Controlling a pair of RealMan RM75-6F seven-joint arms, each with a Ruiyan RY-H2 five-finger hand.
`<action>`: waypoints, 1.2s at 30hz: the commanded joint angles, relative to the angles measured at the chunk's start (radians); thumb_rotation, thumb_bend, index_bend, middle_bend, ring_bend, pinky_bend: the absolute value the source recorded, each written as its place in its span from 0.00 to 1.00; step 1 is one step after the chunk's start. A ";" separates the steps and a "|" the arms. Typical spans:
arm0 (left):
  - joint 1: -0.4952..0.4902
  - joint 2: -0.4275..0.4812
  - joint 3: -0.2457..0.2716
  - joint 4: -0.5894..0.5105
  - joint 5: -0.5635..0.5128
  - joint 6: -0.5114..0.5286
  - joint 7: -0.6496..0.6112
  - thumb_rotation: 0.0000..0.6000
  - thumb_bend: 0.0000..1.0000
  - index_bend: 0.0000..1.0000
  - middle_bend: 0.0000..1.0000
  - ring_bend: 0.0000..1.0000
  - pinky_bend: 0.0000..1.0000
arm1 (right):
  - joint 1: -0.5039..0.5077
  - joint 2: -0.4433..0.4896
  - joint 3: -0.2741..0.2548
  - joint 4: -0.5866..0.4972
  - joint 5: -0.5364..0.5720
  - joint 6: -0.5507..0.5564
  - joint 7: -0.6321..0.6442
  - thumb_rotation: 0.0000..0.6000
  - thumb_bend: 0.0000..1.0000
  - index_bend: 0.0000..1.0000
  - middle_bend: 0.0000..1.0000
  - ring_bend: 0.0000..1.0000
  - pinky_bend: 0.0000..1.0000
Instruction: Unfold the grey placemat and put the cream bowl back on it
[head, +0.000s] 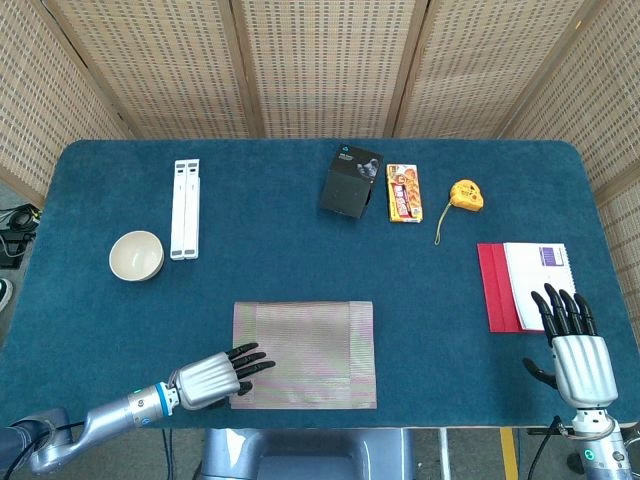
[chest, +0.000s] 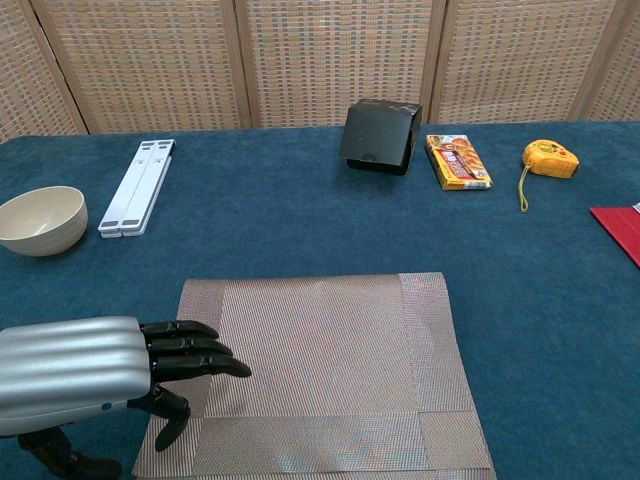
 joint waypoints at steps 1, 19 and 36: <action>-0.001 0.003 0.003 -0.003 -0.005 0.005 0.006 1.00 0.26 0.48 0.00 0.00 0.00 | 0.000 0.001 0.000 0.000 0.001 0.000 0.002 1.00 0.00 0.03 0.00 0.00 0.00; -0.030 -0.040 -0.005 -0.010 -0.051 -0.044 0.063 1.00 0.33 0.49 0.00 0.00 0.00 | 0.001 0.002 0.000 -0.004 0.005 -0.004 0.003 1.00 0.00 0.03 0.00 0.00 0.00; -0.056 -0.030 -0.013 -0.055 -0.097 -0.077 0.103 1.00 0.42 0.51 0.00 0.00 0.00 | 0.001 0.005 -0.002 -0.007 0.004 -0.005 0.008 1.00 0.00 0.03 0.00 0.00 0.00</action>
